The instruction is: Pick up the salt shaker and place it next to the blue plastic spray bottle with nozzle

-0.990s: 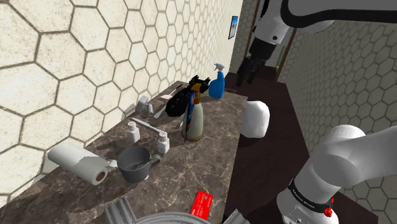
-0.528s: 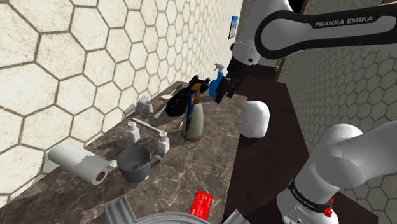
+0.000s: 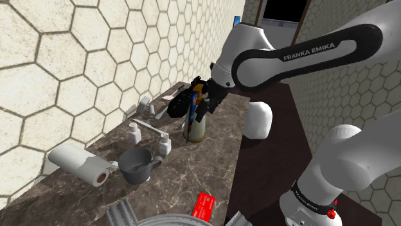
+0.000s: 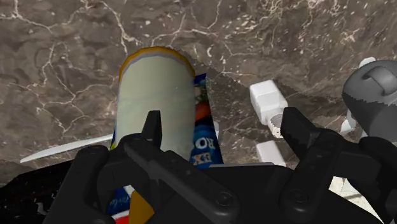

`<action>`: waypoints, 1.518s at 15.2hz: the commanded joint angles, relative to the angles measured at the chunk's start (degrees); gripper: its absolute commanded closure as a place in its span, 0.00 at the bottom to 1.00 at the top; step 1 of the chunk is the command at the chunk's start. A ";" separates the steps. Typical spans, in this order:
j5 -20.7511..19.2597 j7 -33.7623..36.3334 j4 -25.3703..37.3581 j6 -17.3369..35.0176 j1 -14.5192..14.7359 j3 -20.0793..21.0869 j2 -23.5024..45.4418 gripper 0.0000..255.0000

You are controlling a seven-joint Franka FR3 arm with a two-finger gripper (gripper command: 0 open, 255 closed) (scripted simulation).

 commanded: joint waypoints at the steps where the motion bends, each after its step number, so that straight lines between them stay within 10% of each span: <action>1: -0.42 0.92 0.60 4.58 0.15 2.04 4.18 0.00; 7: -5.78 6.81 3.29 16.41 -1.00 9.03 16.43 0.00; 12: -19.81 18.21 7.69 23.95 -3.63 14.38 27.95 0.00; 23: -30.98 26.39 9.56 28.18 -3.12 12.44 35.45 0.00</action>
